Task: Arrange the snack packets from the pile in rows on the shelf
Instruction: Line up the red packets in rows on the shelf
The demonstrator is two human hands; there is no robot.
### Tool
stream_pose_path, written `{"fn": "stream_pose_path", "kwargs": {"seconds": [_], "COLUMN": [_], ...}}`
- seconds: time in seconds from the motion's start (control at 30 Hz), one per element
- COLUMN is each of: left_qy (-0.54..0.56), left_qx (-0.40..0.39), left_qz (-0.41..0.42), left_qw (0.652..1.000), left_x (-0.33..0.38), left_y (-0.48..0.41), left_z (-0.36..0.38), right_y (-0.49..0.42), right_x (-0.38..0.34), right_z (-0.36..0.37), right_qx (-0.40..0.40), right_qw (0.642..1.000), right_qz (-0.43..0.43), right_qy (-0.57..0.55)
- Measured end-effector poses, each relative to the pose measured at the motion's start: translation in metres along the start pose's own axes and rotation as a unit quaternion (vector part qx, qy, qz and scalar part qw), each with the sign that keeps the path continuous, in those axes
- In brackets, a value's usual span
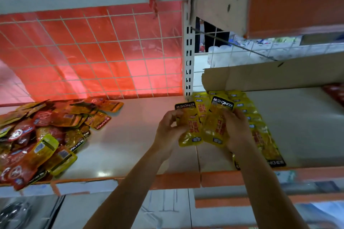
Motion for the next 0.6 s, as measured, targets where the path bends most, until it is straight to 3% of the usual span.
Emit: {"fn": "stream_pose_path", "kwargs": {"seconds": [0.3,0.43,0.6], "left_qy": [-0.043,0.087,0.132], "left_qx": [0.037,-0.009,-0.061], "left_qz": [-0.029,-0.032,-0.024], "left_qw": [0.998,0.996,0.989], "left_x": [-0.002,0.005,0.011], "left_y": [-0.011,-0.009,-0.011], "left_z": [0.034,0.047,0.053], "right_y": [-0.015,-0.015,-0.020], "right_x": [-0.033,-0.039,-0.039], "right_z": [-0.045,-0.053,-0.056], "right_qx": [-0.031,-0.050,-0.096], "right_qw": [0.999,0.998,0.994], "right_qz": [-0.007,0.006,0.036], "right_qy": [-0.019,-0.046,-0.044]}}
Point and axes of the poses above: each hand's wrist, its own y-axis away from the middle knuckle, its own z-axis out of the palm, x = y × z, the point moved 3 cm from there along -y, towards the middle knuckle, and after that the axes turned 8 degrees about -y, right-handed, at the moved point
